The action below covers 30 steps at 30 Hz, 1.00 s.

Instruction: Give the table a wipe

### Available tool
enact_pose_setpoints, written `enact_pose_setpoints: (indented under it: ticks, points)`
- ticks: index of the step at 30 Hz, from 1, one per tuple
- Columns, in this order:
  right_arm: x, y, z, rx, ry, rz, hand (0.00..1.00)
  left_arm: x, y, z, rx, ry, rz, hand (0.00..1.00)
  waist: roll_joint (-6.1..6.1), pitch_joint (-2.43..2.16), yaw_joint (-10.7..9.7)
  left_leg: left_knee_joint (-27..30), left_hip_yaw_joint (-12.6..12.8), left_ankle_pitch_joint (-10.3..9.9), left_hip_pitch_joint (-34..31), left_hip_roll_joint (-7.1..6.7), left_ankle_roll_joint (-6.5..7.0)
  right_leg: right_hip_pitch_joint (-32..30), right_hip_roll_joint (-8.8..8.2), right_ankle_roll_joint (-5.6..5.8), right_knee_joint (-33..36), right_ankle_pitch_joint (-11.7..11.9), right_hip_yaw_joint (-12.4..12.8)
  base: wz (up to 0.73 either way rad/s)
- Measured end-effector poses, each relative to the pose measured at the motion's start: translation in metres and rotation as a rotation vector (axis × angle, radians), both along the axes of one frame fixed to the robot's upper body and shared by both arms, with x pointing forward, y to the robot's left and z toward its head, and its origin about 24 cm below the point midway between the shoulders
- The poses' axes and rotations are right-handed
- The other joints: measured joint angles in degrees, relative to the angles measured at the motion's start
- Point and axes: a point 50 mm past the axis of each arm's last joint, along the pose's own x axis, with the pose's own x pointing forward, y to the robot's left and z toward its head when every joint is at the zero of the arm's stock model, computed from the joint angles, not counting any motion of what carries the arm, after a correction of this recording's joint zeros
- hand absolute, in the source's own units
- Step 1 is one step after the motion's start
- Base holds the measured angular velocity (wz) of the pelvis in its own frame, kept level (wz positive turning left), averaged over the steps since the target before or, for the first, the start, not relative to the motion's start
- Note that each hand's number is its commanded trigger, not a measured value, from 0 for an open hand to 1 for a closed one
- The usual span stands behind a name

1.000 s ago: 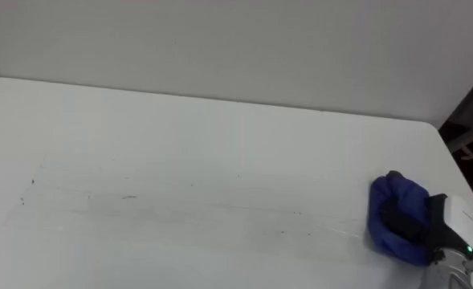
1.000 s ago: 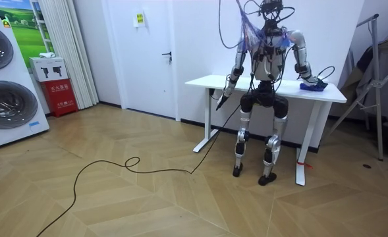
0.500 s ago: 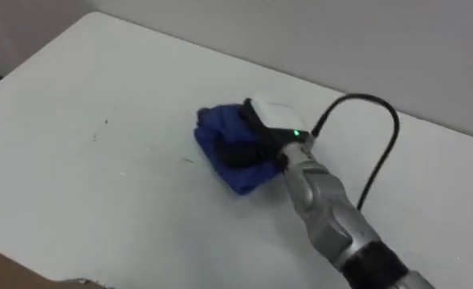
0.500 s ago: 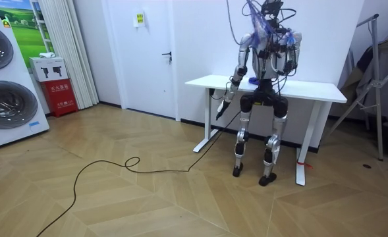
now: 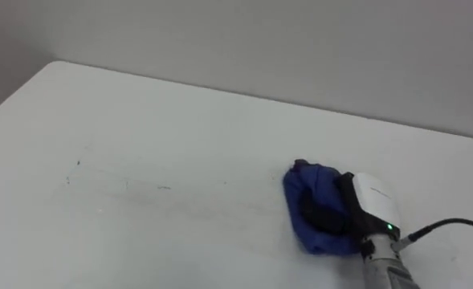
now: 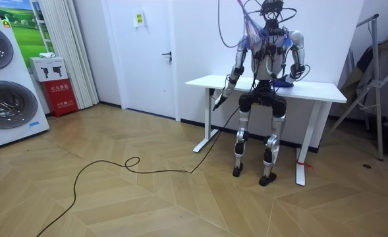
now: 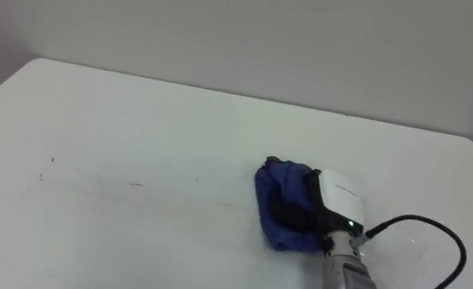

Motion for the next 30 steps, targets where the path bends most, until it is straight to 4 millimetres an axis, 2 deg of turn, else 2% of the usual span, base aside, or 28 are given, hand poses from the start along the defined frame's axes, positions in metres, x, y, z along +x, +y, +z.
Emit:
enact_pose_setpoints:
  ticks: [4,6,7,9,12,14,18,20,23,25,28,30]
  points:
    - [0.023,0.023,0.011,0.011,0.036,0.064,1.0,0.013,-0.018,-0.004,-0.052,-0.01,-0.033,0.0,-0.01,0.05,1.9,-0.7,2.9,0.2,-0.2,1.23,-0.56,-2.0,1.04,-0.97,0.3,0.6,3.2,-0.48]
    - [0.042,0.057,0.028,0.007,0.05,0.176,1.0,0.019,-0.024,-0.005,-0.072,-0.014,-0.046,0.0,-0.08,0.08,3.0,-1.5,4.6,0.6,-0.9,2.02,-1.09,-4.0,1.82,-1.63,0.3,1.0,4.9,-0.39]
    - [0.047,0.067,0.033,0.009,0.049,0.216,1.0,0.02,-0.025,-0.005,-0.073,-0.015,-0.05,0.0,-0.17,0.17,3.5,-1.5,4.7,0.6,-1.3,2.21,-1.22,-4.5,2.03,-1.81,0.3,1.1,5.1,-0.18]
    - [0.057,0.1,0.049,-0.005,0.046,0.365,1.0,0.027,-0.029,-0.005,-0.088,-0.022,-0.066,0.0,-0.19,0.91,5.1,-1.6,4.3,0.9,-2.1,2.53,-1.63,-4.9,2.4,-2.22,0.1,0.9,4.5,0.14]
    - [0.064,0.123,0.06,0.03,0.062,0.446,1.0,0.029,-0.034,-0.005,-0.117,-0.021,-0.074,0.0,-0.18,1.56,6.9,-1.3,2.8,0.9,-2.9,2.35,-1.7,-5.0,2.19,-2.12,-0.1,0.4,2.6,0.28]
    - [0.068,0.125,0.066,0.024,0.044,0.464,1.0,0.028,-0.035,-0.006,-0.133,-0.012,-0.075,0.0,0.26,1.89,7.5,-1.2,2.4,1.0,-3.8,2.1,-1.6,-5.8,1.96,-2.05,-0.1,0.5,2.4,0.17]
    - [0.065,0.118,0.06,-0.028,0.038,0.474,1.0,0.027,-0.034,-0.007,-0.152,-0.005,-0.086,0.0,0.29,1.88,7.4,-1.2,1.6,1.0,-3.5,1.77,-1.48,-5.2,1.71,-1.9,0.0,0.4,2.3,0.04]
    - [0.06,0.114,0.052,-0.016,0.044,0.453,1.0,0.025,-0.035,-0.007,-0.162,0.001,-0.085,0.0,0.56,2.03,7.0,-1.3,1.3,0.8,-3.1,1.62,-1.33,-4.4,1.61,-1.66,0.0,0.3,2.1,0.07]
    - [0.05,0.106,0.044,0.002,0.048,0.419,1.0,0.024,-0.035,-0.008,-0.162,0.004,-0.085,0.0,0.26,1.59,5.8,-1.2,1.2,0.6,-3.0,1.49,-1.17,-3.8,1.41,-1.52,0.1,0.2,1.8,0.08]
    - [0.042,0.1,0.038,0.006,0.051,0.408,1.0,0.023,-0.035,-0.008,-0.162,0.007,-0.084,0.0,0.26,1.51,4.8,-1.1,1.2,0.5,-2.6,1.34,-1.07,-3.4,1.28,-1.43,0.1,0.1,1.9,0.02]
    - [0.035,0.09,0.032,0.019,0.044,0.373,1.0,0.021,-0.033,-0.008,-0.16,0.007,-0.073,0.0,0.48,1.37,2.9,-1.1,1.4,0.5,-2.1,1.23,-1.0,-3.0,1.23,-1.3,0.0,0.2,2.2,-0.01]
    - [0.029,0.078,0.027,0.02,0.035,0.316,1.0,0.021,-0.031,-0.008,-0.156,0.006,-0.062,0.0,0.85,1.11,1.3,-1.2,1.6,0.5,-1.4,1.23,-0.98,-2.5,1.23,-1.24,-0.1,0.2,2.4,-0.05]
